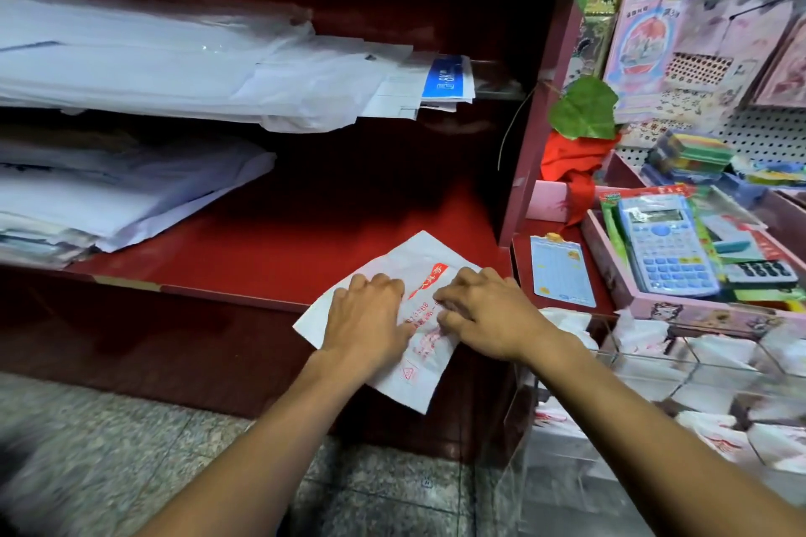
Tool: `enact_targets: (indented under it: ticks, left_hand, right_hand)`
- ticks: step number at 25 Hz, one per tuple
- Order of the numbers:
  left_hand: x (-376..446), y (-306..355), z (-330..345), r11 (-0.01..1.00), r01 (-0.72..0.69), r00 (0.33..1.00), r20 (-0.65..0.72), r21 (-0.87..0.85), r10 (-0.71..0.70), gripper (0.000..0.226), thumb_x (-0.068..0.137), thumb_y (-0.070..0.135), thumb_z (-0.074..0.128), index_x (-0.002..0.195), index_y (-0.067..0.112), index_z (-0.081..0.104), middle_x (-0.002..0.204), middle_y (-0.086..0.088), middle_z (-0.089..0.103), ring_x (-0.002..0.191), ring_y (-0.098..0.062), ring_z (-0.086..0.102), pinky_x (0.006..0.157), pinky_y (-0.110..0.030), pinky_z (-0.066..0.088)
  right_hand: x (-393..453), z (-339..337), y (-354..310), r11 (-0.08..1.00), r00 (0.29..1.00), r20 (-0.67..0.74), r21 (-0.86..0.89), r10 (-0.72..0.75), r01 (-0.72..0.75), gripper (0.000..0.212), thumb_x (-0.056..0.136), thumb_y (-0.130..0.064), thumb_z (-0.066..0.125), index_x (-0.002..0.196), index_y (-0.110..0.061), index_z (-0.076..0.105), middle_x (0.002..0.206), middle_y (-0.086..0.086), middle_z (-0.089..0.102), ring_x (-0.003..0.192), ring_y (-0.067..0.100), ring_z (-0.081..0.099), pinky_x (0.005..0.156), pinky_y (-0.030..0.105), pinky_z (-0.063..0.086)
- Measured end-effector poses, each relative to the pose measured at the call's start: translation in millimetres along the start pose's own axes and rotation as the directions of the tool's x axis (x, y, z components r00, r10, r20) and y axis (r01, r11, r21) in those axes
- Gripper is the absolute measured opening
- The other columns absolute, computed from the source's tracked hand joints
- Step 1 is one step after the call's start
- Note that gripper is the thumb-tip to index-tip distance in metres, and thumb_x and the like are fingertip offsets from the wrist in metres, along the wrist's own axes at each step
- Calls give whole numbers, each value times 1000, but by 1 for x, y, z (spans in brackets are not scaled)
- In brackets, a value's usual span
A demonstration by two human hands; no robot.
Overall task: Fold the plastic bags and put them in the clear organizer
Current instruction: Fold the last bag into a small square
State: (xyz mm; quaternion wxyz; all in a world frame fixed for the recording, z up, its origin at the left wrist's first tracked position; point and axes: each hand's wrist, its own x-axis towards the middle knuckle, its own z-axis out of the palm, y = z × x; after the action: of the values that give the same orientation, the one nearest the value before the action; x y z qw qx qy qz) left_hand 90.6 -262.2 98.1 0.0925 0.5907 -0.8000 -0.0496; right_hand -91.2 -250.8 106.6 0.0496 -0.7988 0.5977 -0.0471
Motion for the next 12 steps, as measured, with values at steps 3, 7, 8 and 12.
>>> enact_targets:
  ticks: [3, 7, 8, 12]
  left_hand:
    - [10, -18, -6, 976, -107, 994, -54, -189, 99, 16, 81, 32, 74, 97, 29, 72, 100, 11, 70, 99, -16, 62, 82, -28, 47]
    - [28, -53, -21, 878, -57, 998, -14, -475, 58, 33, 78, 3, 69, 64, 33, 69, 64, 11, 69, 63, -5, 62, 70, -29, 53]
    - [32, -59, -22, 864, -37, 999, -52, -502, 13, 39, 78, -1, 65, 61, 35, 67, 61, 10, 67, 61, -7, 61, 68, -29, 52]
    - [42, -63, -37, 941, 188, 880, -377, -283, -289, 27, 74, -1, 61, 70, 25, 67, 81, 4, 65, 85, -30, 59, 74, -34, 44]
  right_hand:
    - [-3, 1, -5, 1000, 998, -56, 23, 3, -1, 35, 98, -38, 47, 128, -26, 59, 123, 2, 51, 121, 23, 47, 100, 37, 32]
    - [-9, -1, -6, 988, 998, -55, 156, 15, -7, 28, 92, -38, 56, 115, -24, 64, 109, -1, 51, 108, 21, 55, 89, 34, 44]
    - [-9, -2, -6, 986, 998, -55, 169, 19, -10, 26, 91, -38, 58, 112, -23, 65, 108, -1, 51, 105, 21, 56, 87, 33, 45]
    - [-9, -2, -5, 989, 997, -71, 148, 20, -9, 17, 90, -40, 59, 91, -23, 59, 108, -5, 55, 101, 20, 53, 81, 34, 45]
